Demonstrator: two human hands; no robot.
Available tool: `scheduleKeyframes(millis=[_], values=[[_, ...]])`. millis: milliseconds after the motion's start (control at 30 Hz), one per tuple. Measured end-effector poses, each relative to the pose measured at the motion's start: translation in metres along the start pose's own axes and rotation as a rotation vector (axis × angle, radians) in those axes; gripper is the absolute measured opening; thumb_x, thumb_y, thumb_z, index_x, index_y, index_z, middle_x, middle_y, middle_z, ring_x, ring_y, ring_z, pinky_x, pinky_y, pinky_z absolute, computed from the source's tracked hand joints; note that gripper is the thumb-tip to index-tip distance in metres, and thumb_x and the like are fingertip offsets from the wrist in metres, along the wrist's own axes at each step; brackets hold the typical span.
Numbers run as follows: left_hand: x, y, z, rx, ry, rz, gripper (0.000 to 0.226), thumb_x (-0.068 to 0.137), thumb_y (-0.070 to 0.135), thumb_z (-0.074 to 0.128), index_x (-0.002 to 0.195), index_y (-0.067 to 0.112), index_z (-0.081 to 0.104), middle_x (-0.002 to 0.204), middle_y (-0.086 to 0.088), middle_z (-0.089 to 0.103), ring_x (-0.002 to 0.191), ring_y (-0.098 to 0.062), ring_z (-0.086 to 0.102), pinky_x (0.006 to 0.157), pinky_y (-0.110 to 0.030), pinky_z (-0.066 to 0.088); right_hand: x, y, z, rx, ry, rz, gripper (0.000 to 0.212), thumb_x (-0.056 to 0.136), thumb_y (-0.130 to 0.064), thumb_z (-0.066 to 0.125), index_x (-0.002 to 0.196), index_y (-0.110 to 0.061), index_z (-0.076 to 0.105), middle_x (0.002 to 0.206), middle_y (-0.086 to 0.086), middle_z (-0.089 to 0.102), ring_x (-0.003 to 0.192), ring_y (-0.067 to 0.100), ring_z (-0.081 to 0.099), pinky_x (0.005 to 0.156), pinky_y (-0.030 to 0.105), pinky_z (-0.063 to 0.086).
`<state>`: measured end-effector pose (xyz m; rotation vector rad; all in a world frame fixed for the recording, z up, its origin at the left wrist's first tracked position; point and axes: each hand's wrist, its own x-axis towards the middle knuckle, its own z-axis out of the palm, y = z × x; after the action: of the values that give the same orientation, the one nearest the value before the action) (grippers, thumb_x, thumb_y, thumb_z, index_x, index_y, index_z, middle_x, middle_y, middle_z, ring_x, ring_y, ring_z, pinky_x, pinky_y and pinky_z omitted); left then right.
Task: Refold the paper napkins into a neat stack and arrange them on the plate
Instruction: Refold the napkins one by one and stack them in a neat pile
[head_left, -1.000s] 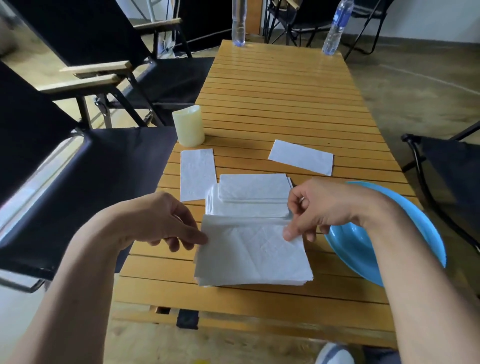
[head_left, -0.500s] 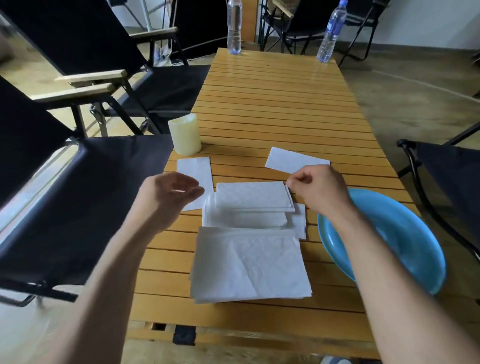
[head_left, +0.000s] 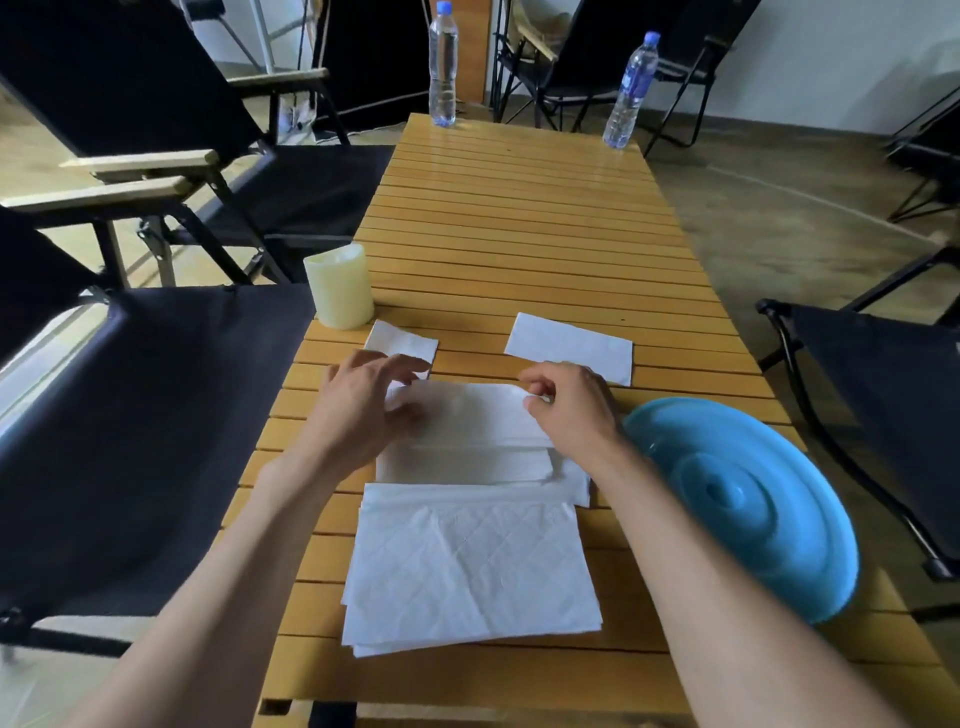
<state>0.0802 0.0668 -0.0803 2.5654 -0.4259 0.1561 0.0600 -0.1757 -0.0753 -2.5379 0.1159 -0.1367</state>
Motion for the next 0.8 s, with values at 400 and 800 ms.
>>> scheduleKeyframes(millis=[400, 800], values=[[-0.008, 0.016, -0.037, -0.209, 0.097, 0.066, 0.010, 0.089, 0.025, 0.075, 0.098, 0.028, 0.078, 0.119, 0.005, 0.069, 0.104, 0.001, 0.059, 0.087, -0.018, 0.045, -0.012, -0.034, -0.037, 0.243, 0.088, -0.124, 0.005, 0.083, -0.025, 0.078, 0.086, -0.022, 0.075, 0.097, -0.008, 0.074, 0.095, 0.009, 0.064, 0.078, 0.024, 0.046], [-0.032, 0.038, -0.081, -0.830, -0.076, -0.126, 0.052, 0.089, 0.068, 0.050, 0.117, 0.031, 0.073, 0.115, 0.007, 0.075, 0.110, -0.009, 0.068, 0.098, -0.040, 0.047, -0.023, -0.050, -0.070, 0.730, -0.067, -0.152, 0.016, 0.073, -0.046, 0.078, 0.087, -0.040, 0.080, 0.086, 0.001, 0.078, 0.081, 0.017, 0.069, 0.083, 0.057, 0.058]])
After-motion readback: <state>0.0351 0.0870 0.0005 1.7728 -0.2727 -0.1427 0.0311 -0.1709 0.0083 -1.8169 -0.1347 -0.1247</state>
